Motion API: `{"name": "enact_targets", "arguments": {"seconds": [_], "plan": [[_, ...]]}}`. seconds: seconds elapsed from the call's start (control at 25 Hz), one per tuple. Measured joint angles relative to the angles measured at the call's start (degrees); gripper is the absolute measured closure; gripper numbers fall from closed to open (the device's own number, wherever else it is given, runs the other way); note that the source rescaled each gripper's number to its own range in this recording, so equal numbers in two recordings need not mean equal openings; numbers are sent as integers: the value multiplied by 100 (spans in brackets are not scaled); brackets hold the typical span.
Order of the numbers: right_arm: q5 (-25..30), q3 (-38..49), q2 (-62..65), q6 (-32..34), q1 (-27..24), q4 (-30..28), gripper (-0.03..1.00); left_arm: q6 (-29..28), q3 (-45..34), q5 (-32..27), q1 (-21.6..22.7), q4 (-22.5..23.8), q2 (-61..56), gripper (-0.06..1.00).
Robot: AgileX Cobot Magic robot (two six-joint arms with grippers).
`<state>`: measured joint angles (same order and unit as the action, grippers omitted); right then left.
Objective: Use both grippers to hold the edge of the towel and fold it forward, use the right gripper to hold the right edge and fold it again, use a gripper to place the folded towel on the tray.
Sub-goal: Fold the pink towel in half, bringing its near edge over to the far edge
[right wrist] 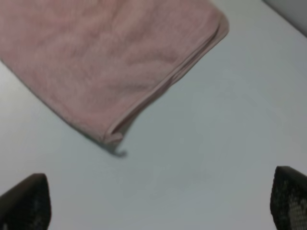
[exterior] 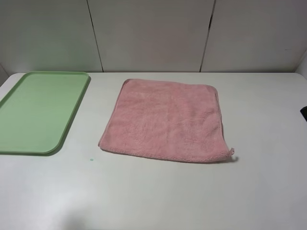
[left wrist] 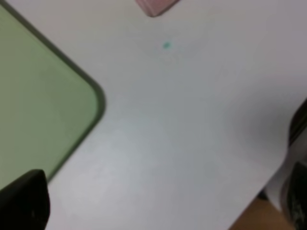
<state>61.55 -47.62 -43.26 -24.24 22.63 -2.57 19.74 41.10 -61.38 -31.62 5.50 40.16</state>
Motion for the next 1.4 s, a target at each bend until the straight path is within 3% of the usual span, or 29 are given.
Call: {"name": "enact_targets", "arguments": {"seconds": [0.2, 0.44, 0.84, 1.4], "plan": [[-6, 0, -672, -825, 0, -10, -3, 153, 262, 12, -263, 518, 591, -5], [-38, 0, -1321, -1393, 0, -17, -3, 341, 289, 238, -366, 571, 1368, -5], [-270, 0, -2095, -1675, 0, -38, -3, 1051, 289, 918, -366, 588, 2293, -5], [-805, 0, -2918, -1695, 0, -43, -3, 1584, 289, 2079, -366, 691, 3735, -4]]}}
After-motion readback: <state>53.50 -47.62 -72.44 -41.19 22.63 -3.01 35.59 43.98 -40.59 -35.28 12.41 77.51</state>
